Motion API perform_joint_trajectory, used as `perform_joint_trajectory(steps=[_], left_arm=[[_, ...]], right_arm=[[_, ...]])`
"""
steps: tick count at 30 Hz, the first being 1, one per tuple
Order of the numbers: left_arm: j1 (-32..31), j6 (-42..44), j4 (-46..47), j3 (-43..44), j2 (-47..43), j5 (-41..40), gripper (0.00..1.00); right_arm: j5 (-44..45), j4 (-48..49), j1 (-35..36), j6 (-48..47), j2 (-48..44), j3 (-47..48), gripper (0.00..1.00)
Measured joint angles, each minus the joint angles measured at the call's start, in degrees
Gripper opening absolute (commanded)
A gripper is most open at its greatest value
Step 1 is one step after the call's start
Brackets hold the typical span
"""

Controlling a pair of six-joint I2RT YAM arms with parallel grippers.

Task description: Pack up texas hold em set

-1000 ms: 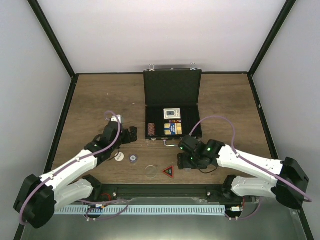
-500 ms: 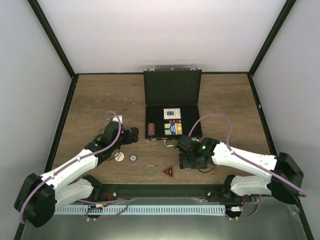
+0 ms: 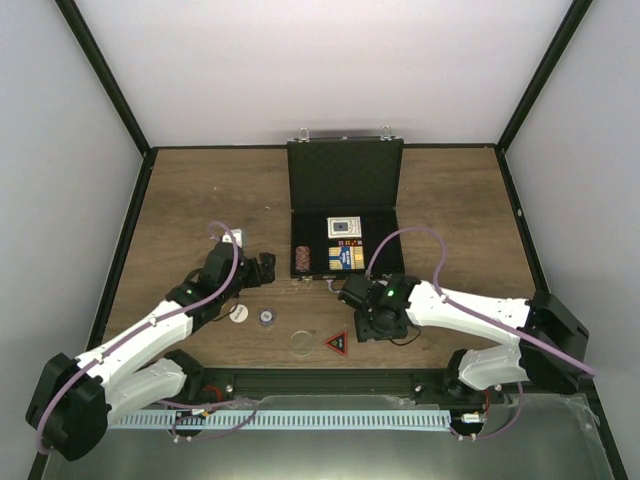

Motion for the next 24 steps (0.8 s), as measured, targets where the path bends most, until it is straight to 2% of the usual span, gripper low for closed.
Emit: perform_joint_trajectory(steps=[16, 24], left_arm=[[0.0, -0.2, 0.1, 0.0, -0.1, 0.3, 1.0], [0.0, -0.2, 0.0, 0.0, -0.1, 0.5, 1.0]], right_arm=[[0.1, -0.3, 0.6, -1.0, 1.7, 0.0, 0.44], [0.1, -0.3, 0.7, -1.3, 1.6, 0.0, 0.32]])
